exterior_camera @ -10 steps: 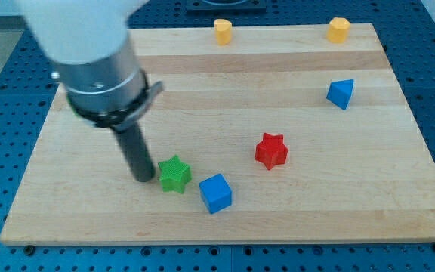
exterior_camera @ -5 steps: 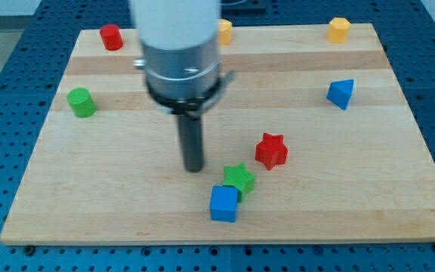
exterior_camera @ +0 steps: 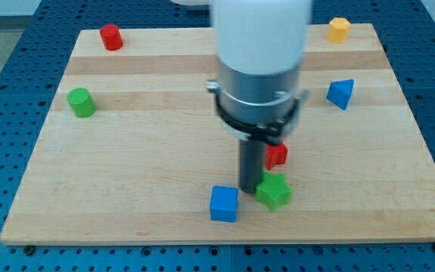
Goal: Move green star to the bottom right
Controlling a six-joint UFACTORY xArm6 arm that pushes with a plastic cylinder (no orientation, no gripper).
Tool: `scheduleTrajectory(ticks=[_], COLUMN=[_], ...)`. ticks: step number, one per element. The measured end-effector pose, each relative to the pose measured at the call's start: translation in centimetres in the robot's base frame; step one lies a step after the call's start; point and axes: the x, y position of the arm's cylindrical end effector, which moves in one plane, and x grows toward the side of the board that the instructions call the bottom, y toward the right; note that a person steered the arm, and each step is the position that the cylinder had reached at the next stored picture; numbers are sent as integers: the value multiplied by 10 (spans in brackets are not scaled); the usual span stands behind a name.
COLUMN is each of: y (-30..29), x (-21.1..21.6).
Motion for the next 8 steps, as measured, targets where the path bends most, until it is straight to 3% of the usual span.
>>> scheduleTrajectory(ticks=[1,3,8], y=[25,-3,118], x=[3,27,9])
